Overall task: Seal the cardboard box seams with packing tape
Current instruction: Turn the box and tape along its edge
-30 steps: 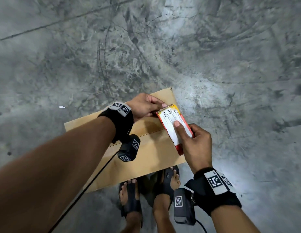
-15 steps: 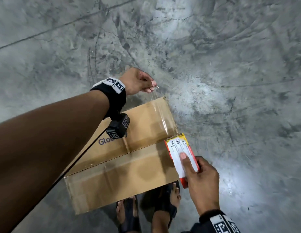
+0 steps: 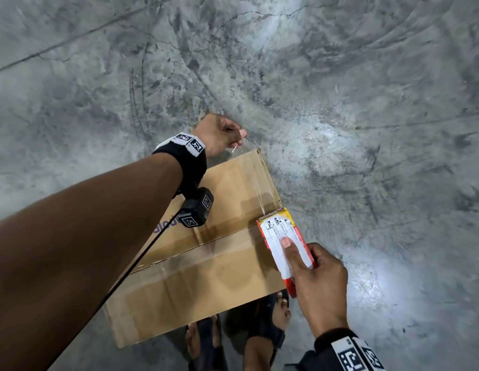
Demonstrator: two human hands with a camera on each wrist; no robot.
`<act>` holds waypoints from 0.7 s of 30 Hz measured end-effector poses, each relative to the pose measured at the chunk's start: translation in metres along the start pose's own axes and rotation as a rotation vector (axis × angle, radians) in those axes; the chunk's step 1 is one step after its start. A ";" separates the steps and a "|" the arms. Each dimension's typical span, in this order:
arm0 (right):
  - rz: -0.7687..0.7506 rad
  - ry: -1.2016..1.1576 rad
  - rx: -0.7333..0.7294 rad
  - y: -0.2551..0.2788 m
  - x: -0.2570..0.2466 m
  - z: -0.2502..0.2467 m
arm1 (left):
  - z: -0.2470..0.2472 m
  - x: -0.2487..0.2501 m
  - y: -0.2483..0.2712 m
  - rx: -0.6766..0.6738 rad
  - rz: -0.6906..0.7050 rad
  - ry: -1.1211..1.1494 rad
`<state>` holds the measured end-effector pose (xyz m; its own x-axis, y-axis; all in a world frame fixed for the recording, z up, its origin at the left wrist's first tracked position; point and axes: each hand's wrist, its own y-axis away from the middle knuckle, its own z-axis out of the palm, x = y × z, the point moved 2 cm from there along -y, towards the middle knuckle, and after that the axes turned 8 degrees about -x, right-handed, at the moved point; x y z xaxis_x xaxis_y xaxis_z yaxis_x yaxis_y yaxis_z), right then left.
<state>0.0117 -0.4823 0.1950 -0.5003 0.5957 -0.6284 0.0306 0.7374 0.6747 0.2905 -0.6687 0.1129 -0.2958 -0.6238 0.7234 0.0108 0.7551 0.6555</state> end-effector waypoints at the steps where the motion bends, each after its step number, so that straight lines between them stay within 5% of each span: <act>1: -0.002 0.005 -0.002 0.000 0.000 0.000 | 0.003 -0.002 0.000 0.018 -0.005 0.005; 5: 0.022 -0.009 0.005 -0.001 0.000 0.001 | 0.023 -0.010 0.003 0.072 -0.053 -0.058; 10: 0.056 -0.006 0.002 0.000 0.000 0.002 | 0.028 -0.006 0.007 0.164 -0.212 -0.464; 15: 0.059 0.001 0.021 -0.001 -0.005 0.002 | 0.032 0.016 0.027 0.269 -0.025 -0.502; 21: 0.059 0.021 0.053 0.002 -0.009 0.001 | 0.045 0.019 0.055 -0.126 -0.123 -0.593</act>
<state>0.0176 -0.4858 0.2019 -0.5143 0.6323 -0.5794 0.1057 0.7172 0.6889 0.2423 -0.6297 0.1534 -0.7822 -0.4592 0.4211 0.0450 0.6325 0.7733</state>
